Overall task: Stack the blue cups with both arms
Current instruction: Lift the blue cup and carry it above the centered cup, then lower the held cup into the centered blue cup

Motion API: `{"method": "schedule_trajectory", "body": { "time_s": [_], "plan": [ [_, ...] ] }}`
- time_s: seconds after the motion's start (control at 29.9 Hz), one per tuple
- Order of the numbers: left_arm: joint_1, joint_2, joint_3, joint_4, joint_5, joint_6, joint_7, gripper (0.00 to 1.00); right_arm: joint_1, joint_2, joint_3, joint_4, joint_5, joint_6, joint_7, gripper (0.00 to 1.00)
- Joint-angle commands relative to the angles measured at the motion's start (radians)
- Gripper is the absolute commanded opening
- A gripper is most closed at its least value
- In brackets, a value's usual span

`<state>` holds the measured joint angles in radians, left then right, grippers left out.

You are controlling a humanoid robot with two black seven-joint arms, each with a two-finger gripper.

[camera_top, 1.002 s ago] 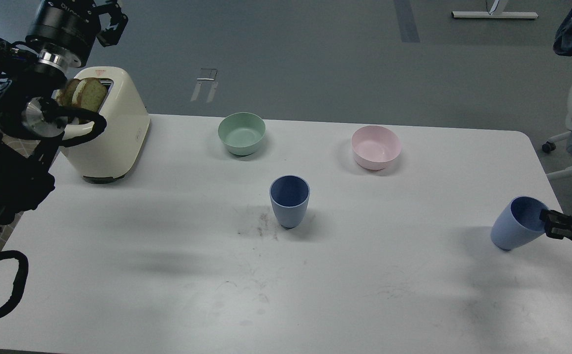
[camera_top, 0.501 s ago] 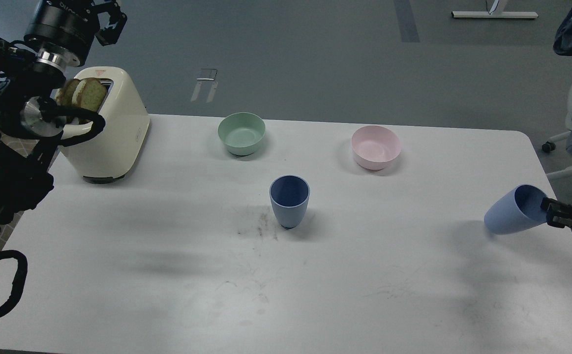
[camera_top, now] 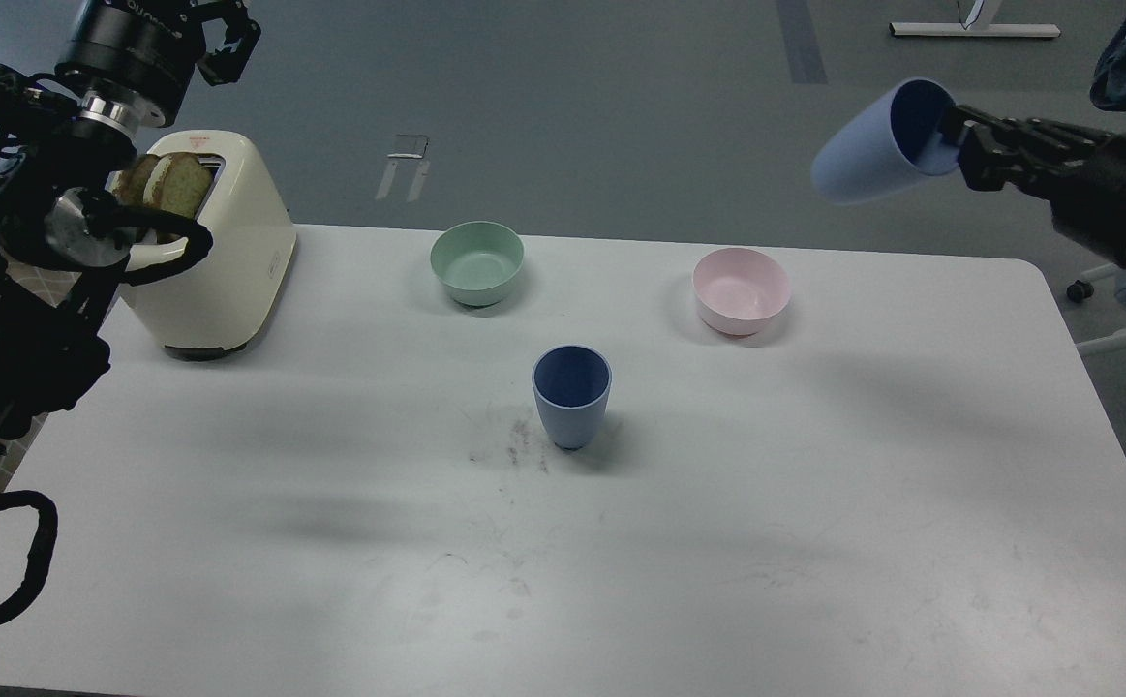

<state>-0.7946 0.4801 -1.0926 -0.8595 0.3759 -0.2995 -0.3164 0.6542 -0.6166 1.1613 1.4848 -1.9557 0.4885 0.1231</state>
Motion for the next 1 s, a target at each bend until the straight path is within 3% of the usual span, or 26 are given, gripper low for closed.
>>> {"method": "schedule_trajectory", "body": {
  "time_s": [0.0,0.37,0.97],
  "plan": [
    [0.002,0.003,0.003,0.000,0.001,0.000,0.000,0.97,0.143,0.119,-0.164,-0.003,-0.002,0.000,-0.010,0.00],
    [0.000,0.012,0.002,0.002,0.000,-0.001,0.002,0.97,0.386,0.308,-0.627,-0.112,-0.014,0.000,-0.022,0.00],
    [0.003,0.008,-0.006,0.000,0.000,-0.001,0.002,0.97,0.420,0.279,-0.753,-0.103,-0.014,0.000,-0.026,0.00]
  ]
}}
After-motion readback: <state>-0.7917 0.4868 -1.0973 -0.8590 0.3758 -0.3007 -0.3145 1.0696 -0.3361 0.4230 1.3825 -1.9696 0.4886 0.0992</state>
